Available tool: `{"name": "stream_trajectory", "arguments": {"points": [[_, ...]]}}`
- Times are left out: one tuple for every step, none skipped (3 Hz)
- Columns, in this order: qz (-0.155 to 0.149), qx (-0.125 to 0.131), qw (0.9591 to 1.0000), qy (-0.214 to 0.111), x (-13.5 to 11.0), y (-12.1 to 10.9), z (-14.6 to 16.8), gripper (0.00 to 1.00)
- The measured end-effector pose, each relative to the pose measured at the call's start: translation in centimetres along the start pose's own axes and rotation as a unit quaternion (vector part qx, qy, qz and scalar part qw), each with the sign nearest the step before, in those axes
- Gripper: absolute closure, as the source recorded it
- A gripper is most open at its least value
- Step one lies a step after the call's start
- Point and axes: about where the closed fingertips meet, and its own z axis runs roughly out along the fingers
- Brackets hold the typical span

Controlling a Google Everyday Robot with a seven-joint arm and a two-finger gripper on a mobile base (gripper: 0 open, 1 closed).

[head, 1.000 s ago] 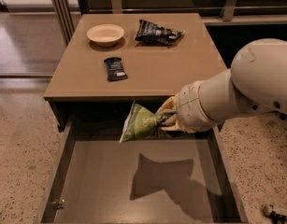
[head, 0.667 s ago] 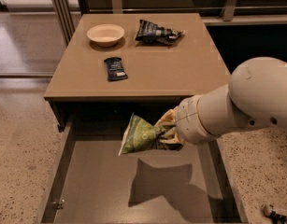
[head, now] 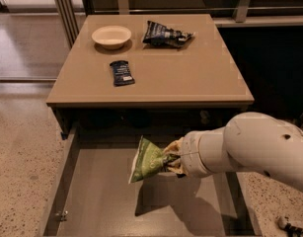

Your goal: Place green jalapeno chip bag into top drawer

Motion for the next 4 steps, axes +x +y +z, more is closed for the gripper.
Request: {"name": "stream_trajectory", "arguments": {"points": [[0.000,0.000,1.0000,0.000,0.0,0.0,0.0,1.00],[-0.010,-0.019,0.9997,0.013,1.0,0.5,1.6,1.00],[-0.023,-0.041,0.9987,0.020,1.9,1.0,3.7,1.00],[-0.028,-0.044,0.9986,0.011,3.2,2.0,5.8,1.00]]}}
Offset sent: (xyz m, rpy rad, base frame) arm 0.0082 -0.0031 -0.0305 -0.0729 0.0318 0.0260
